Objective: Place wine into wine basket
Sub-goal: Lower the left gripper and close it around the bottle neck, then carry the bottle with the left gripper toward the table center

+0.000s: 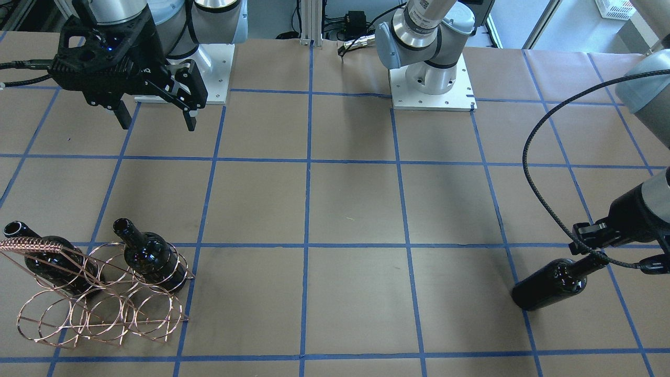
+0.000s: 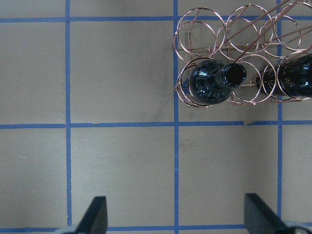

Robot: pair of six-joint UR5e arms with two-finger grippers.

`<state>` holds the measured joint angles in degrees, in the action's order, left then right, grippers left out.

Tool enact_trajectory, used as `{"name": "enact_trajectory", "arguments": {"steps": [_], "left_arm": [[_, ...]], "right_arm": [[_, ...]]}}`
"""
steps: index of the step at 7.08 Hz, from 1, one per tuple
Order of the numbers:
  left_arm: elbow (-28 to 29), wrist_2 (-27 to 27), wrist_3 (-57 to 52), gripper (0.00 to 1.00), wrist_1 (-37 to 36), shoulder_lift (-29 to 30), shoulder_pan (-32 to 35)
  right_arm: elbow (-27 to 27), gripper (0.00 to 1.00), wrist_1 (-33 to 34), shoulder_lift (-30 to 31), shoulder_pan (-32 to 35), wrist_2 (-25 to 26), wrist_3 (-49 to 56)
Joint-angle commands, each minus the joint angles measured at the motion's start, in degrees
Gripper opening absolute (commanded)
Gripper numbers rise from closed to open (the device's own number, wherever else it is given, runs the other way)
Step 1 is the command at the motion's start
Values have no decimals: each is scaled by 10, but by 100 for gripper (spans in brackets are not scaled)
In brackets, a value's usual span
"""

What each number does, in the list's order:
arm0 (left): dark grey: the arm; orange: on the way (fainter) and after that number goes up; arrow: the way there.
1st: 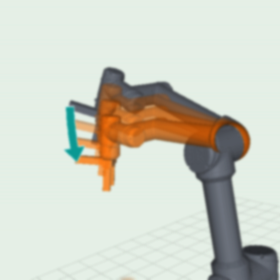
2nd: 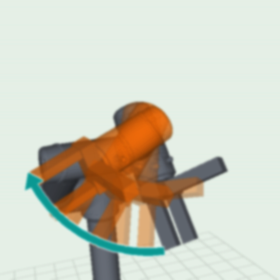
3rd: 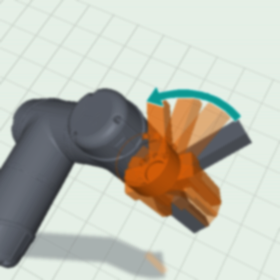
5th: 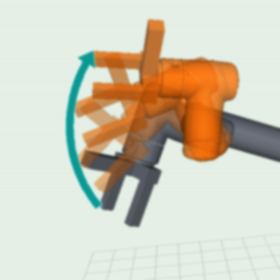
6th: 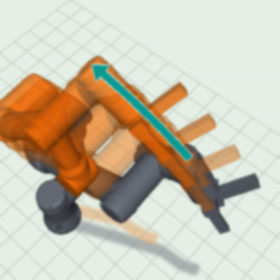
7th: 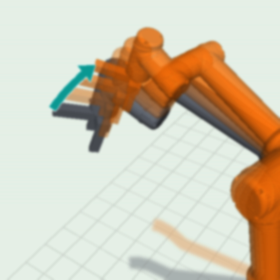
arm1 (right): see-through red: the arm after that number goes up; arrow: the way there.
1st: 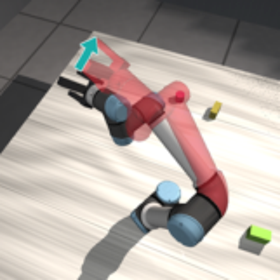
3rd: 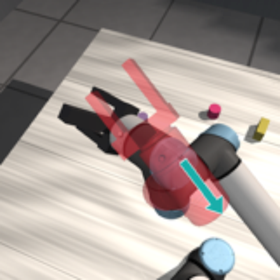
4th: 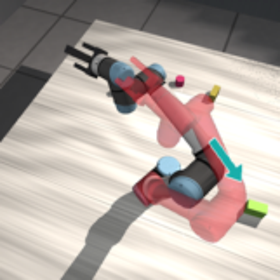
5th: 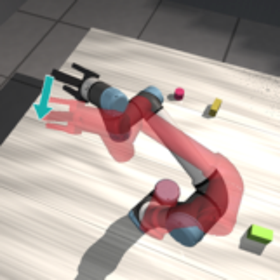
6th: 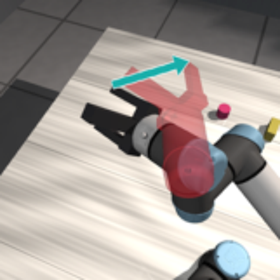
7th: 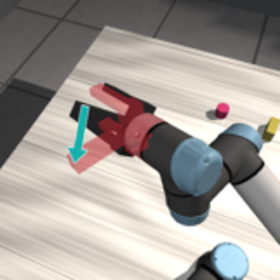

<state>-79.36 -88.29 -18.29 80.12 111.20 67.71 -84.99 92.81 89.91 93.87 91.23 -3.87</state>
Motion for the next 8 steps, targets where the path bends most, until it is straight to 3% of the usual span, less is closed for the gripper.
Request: {"name": "enact_trajectory", "arguments": {"steps": [1,2,6,8], "left_arm": [[-1,0,3,53,-6,1,0],[-1,5,3,59,-27,7,0],[-1,9,4,57,-72,21,-1],[-1,7,4,37,-54,20,0]], "right_arm": [[0,100,0,0,0,0,0],[0,100,0,0,0,0,0],[0,100,0,0,1,0,0],[0,100,0,0,0,0,0]]}}
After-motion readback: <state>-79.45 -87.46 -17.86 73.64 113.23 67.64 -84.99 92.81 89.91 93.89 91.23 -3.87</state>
